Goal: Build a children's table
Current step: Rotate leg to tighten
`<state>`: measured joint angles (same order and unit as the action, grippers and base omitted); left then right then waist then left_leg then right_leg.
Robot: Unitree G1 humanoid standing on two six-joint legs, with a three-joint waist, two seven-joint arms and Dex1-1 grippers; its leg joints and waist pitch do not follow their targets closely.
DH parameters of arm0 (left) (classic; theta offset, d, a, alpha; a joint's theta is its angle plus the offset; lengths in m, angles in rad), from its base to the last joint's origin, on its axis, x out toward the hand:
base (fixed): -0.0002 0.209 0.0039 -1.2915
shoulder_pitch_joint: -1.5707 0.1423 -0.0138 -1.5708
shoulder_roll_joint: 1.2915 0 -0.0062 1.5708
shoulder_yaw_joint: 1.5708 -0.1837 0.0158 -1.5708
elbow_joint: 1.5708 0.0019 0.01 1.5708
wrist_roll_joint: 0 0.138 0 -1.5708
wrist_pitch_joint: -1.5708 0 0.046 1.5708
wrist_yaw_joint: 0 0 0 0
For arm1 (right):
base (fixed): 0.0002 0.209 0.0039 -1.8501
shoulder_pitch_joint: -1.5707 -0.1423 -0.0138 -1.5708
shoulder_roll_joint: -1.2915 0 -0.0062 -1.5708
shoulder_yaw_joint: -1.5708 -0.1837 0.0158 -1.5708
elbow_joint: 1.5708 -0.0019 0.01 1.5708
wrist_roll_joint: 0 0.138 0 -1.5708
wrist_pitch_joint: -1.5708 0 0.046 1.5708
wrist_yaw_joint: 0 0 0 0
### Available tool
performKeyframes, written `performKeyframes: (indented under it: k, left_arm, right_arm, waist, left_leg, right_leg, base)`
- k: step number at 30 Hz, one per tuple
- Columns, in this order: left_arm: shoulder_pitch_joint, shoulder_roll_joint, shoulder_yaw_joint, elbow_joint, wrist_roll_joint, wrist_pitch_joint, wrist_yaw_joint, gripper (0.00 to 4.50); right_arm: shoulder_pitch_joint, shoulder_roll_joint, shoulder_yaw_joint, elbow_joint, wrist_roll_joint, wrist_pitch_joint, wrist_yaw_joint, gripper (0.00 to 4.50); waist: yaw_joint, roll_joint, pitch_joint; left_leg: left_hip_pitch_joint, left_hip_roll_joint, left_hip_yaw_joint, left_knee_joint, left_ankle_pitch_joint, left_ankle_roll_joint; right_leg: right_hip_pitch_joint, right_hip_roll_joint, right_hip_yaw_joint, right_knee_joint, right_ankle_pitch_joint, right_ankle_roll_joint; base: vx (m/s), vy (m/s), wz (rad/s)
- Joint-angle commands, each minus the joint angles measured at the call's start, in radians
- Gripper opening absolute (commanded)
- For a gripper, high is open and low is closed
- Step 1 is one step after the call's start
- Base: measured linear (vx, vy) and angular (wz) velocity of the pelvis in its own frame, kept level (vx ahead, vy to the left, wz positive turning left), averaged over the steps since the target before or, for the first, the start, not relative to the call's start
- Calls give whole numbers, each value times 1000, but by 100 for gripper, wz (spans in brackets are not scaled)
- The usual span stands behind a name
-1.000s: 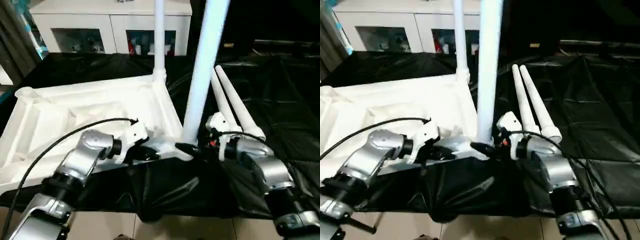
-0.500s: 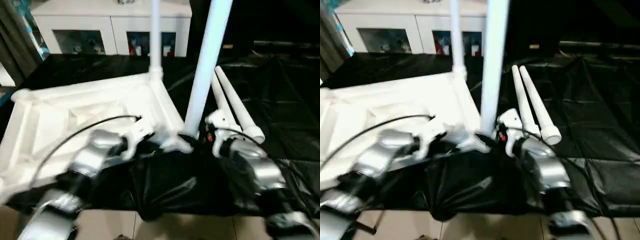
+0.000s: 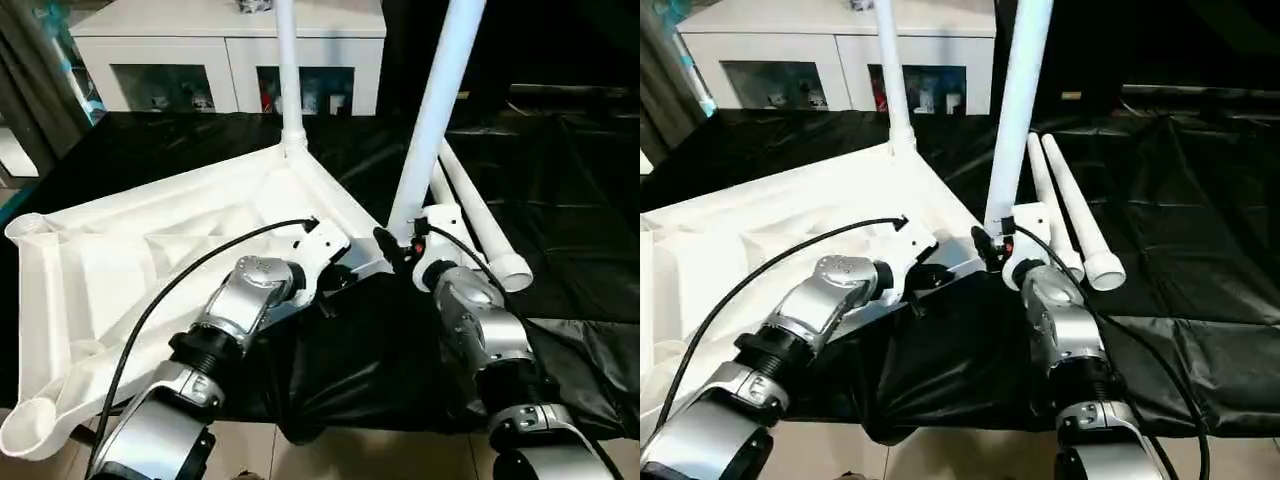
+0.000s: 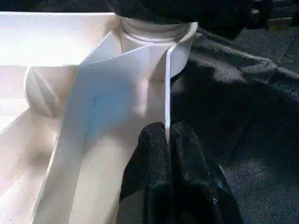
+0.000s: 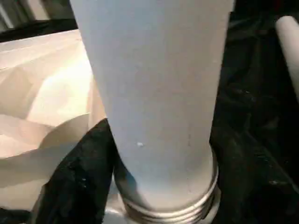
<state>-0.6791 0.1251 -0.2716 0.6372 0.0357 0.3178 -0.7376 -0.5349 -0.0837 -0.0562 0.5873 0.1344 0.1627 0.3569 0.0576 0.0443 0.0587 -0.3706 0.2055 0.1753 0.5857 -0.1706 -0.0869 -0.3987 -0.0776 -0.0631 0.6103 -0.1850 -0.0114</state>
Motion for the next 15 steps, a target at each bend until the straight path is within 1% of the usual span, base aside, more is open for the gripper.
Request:
performKeyframes:
  k: [1, 2, 3, 5, 7, 8, 9, 11, 12, 15]
  left_arm:
    - [11, 23, 12, -43, -24, -65, -45, 0]
    - [14, 32, 9, -46, -24, -69, -56, 0]
    - [27, 63, 0, -59, -27, -81, -103, 0]
    - [41, 91, -8, -75, -32, -93, -153, 0]
    - [63, 132, -16, -108, -51, -99, -237, 0]
    - [70, 147, -18, -119, -56, -97, -263, 0]
    - [77, 166, -22, -130, -59, -100, -291, 0]
    - [87, 198, -29, -141, -63, -102, -337, 0]
    - [94, 219, -32, -149, -67, -98, -367, 0]
    - [103, 247, -34, -162, -72, -95, -410, 0]
  right_arm:
    - [34, -4, 83, -9, 6, 18, 100, 336]
    - [35, -11, 88, -15, 5, 16, 114, 336]
    - [41, -39, 107, -37, 2, 9, 174, 336]
    - [48, -66, 125, -58, -3, 2, 235, 336]
    - [61, -112, 153, -97, -4, -2, 330, 336]
    - [67, -127, 158, -114, 3, 3, 366, 336]
    - [72, -144, 159, -135, 21, 14, 412, 336]
    - [83, -183, 175, -166, 31, 15, 480, 336]
    - [91, -210, 188, -184, 34, 13, 523, 336]
    - [100, -251, 208, -204, 37, 9, 590, 336]
  waist:
    - [-2, -15, -65]
    - [1, -13, -66]
    - [-1, -16, -66]
    - [-4, -16, -66]
    - [-3, -14, -69]
    - [-4, -13, -70]
    - [-5, -14, -70]
    - [-4, -12, -70]
    - [-3, -10, -71]
    - [2, -8, -74]
  left_leg:
    - [0, 10, -2, -64, -198, 66]
    - [1, 10, -4, -64, -198, 64]
    - [2, 11, -3, -65, -203, 68]
    - [-1, 12, -3, -64, -200, 71]
    - [1, 15, -4, -63, -184, 71]
    - [-1, 16, -3, -62, -169, 78]
    - [-1, 17, -2, -62, -162, 85]
    - [0, 18, -4, -62, -157, 89]
    - [1, 21, -3, -60, -153, 94]
    - [2, 22, -1, -56, -140, 104]
  right_leg:
    - [53, -53, 37, -87, -245, -183]
    - [52, -55, 36, -86, -246, -180]
    - [52, -55, 37, -87, -249, -181]
    - [53, -56, 37, -86, -254, -182]
    - [53, -54, 38, -82, -228, -187]
    - [52, -54, 38, -77, -188, -203]
    - [51, -52, 38, -73, -158, -215]
    - [52, -51, 37, -70, -135, -225]
    - [51, -51, 38, -66, -106, -239]
    - [50, -51, 38, -59, -53, -260]
  base:
    - [0, 0, 0]
    - [0, 0, 0]
    - [0, 0, 0]
    - [0, 0, 0]
    - [0, 0, 0]
    - [0, 0, 0]
    - [0, 0, 0]
    - [0, 0, 0]
    - [0, 0, 0]
    - [0, 0, 0]
